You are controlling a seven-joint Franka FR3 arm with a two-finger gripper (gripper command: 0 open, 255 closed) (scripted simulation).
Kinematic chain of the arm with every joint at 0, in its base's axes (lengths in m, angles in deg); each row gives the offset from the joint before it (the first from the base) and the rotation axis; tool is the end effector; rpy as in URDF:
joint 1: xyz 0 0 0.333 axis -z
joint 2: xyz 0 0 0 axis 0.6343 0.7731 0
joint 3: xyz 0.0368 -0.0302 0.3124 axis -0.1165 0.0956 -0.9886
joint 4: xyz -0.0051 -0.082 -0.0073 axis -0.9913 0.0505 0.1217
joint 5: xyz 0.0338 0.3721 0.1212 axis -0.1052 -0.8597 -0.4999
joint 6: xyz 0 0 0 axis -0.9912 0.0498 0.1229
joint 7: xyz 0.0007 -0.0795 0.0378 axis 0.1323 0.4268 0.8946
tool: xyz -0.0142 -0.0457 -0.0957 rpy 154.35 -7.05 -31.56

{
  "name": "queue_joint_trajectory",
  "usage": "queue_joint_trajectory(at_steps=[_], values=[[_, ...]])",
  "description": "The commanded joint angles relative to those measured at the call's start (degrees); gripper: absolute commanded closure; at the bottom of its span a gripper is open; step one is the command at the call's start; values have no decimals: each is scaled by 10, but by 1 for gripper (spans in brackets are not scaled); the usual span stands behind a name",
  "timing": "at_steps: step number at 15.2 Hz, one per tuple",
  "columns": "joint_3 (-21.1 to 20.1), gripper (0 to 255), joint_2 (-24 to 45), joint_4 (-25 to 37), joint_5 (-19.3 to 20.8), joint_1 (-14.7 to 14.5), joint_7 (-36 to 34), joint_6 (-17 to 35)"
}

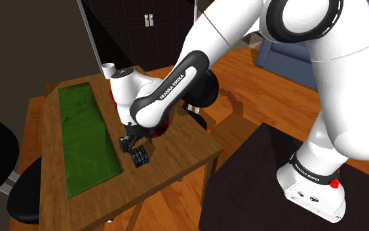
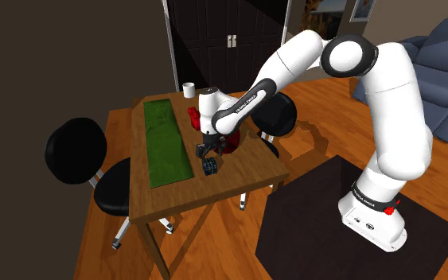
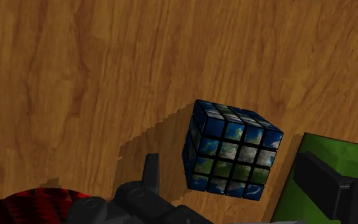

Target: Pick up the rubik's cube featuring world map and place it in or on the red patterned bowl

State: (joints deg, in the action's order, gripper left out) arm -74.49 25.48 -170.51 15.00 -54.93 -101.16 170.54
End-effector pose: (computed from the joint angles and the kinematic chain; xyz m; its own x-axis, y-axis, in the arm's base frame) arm 0.5285 0.3659 0.2180 0.9997 0.0149 -0.0198 0.0146 -0.9998 -0.0122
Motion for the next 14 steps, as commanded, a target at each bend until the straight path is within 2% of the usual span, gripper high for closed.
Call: queue_joint_trajectory(at_steps=[1,8,14], values=[[9,0,37,40,11,-16,-8,-3],[22,0,77,47,25,-26,-17,30],[23,0,80,48,26,-27,-17,32]])
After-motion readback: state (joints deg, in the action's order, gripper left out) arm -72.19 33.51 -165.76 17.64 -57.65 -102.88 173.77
